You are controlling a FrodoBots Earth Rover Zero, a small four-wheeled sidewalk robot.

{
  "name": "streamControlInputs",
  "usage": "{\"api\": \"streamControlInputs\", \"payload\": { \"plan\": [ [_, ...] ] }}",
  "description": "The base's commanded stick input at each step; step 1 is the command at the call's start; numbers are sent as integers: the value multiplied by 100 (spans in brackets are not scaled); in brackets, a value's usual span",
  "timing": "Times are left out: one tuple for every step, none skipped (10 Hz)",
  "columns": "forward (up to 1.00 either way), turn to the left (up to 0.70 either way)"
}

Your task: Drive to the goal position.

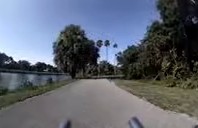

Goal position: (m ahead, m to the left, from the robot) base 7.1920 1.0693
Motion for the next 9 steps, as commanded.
{"api": "streamControlInputs", "payload": {
  "plan": [
    [70, 0],
    [70, 21],
    [70, 34],
    [70, 35],
    [70, 35],
    [70, 35],
    [70, 35],
    [70, 35],
    [70, 35]
  ]
}}
